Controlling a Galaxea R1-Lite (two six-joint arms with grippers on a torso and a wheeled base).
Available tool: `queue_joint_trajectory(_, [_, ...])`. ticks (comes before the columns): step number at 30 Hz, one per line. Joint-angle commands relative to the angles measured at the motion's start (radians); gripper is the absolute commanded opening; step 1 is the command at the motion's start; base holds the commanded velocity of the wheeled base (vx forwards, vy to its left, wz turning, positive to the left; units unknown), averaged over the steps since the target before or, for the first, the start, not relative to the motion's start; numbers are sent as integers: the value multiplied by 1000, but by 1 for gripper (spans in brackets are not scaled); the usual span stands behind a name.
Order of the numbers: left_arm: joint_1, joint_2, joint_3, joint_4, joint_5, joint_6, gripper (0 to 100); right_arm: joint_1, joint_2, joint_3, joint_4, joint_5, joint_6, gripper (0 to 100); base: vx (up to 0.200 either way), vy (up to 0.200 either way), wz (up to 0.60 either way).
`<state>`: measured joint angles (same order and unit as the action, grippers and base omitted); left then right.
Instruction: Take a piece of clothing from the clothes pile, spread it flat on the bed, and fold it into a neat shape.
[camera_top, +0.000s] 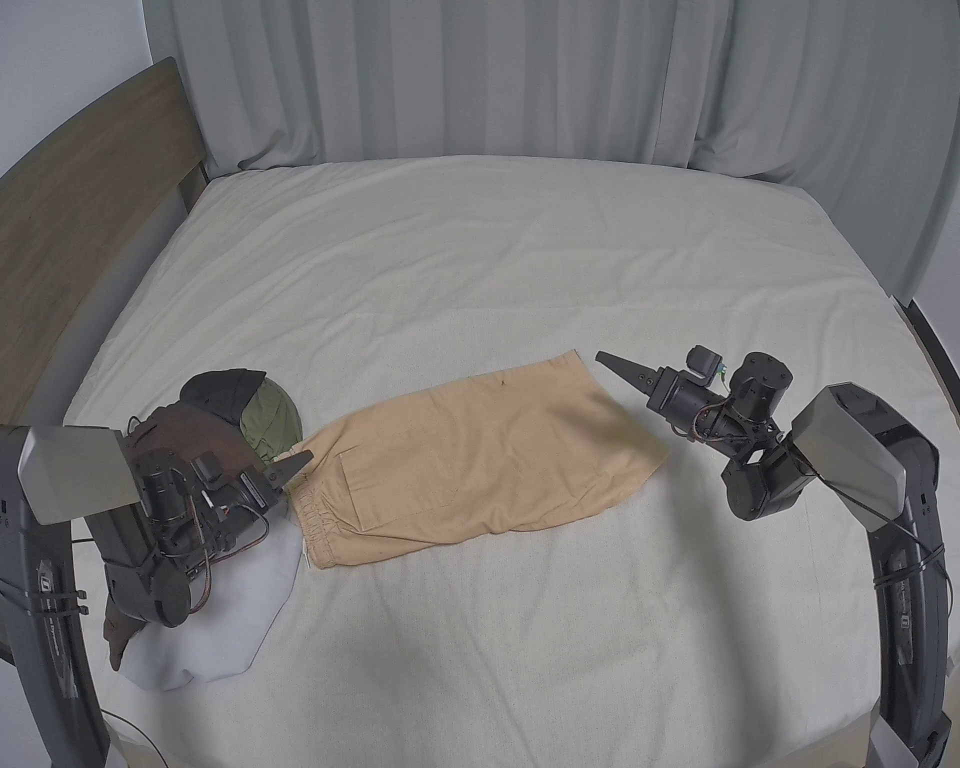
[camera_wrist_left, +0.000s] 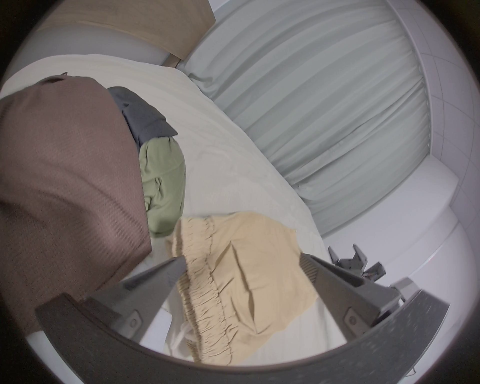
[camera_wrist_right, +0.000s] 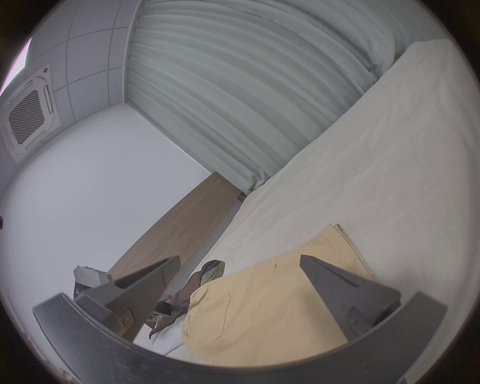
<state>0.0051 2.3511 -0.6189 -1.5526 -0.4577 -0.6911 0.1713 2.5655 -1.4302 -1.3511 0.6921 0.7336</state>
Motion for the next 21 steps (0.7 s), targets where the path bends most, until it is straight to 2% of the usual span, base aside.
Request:
queue_joint_trajectory(1, [7,-41,-5,-1,7,-18,100,11,-1,20,0,-3,-2,100,0,0,0])
queue_joint_trajectory(10, [7,-148,4,0,5,-35,100,51,-11,97,1,-6,-20,100,0,0,0])
queue_joint_trajectory(16, [-2,-309,24,2,1,-131,100,59,-4,211,0,-6,-57,100,0,0,0])
queue_joint_trajectory(21, [-14,-437,38,3,-7,-156,100,68,2,318,-37,-20,-106,100,0,0,0])
